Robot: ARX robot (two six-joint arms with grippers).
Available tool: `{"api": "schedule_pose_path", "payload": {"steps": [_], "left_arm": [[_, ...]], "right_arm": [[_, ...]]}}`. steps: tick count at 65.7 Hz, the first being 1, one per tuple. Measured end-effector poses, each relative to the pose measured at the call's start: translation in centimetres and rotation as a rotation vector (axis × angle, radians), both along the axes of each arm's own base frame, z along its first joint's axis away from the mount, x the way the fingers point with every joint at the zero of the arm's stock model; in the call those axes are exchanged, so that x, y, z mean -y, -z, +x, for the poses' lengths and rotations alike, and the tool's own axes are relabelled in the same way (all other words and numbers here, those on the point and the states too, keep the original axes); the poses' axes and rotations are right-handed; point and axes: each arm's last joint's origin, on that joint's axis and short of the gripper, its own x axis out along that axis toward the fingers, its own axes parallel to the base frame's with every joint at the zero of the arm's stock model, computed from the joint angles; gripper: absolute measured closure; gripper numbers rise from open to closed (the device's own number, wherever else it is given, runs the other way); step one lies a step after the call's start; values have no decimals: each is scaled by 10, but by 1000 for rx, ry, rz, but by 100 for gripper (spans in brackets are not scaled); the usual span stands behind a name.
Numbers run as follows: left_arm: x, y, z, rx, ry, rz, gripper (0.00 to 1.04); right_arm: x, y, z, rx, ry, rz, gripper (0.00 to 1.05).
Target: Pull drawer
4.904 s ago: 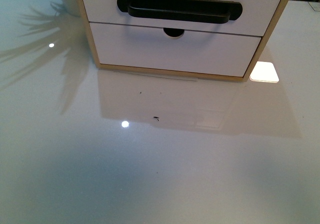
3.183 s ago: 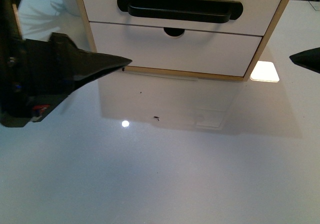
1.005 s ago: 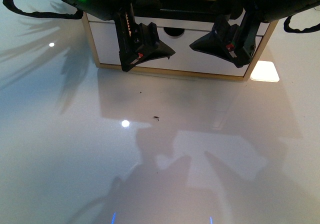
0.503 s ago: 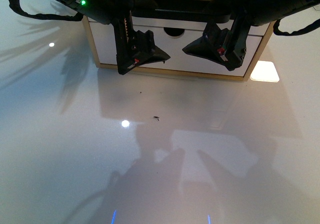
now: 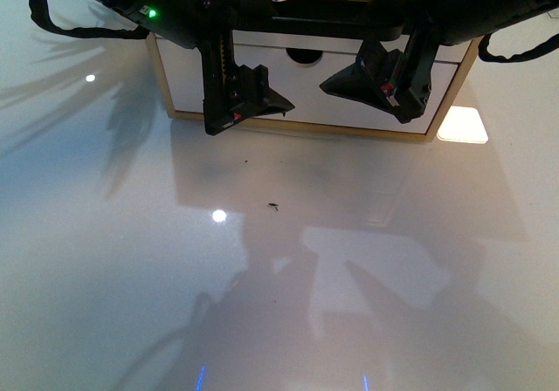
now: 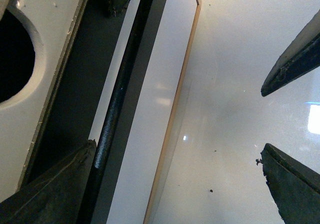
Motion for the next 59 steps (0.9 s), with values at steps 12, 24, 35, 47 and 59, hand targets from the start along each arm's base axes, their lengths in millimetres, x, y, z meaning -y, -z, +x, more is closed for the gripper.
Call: {"api": "schedule_pose_path", "payload": {"steps": [12,24,35,47,59], "left_arm": [[0,1,-3,-11,25,23,7],[-1,0,-6,-13,51,33,7],[-3,0,-14,-24,65,40,7],[-9,-3,-31,-49,96,56,7],[-14,-3,-52,-62,122,61,7]], "right_arm": [[0,1,-2,-16,-19,-8,9],[0,0,-7,-50,-47,-16,9],[0,-2,-16,-74,-72,-22,9],[-1,-3,-34,-109,-107,-27,9],[-4,-2,-53,-130,-136,-26,9]]}}
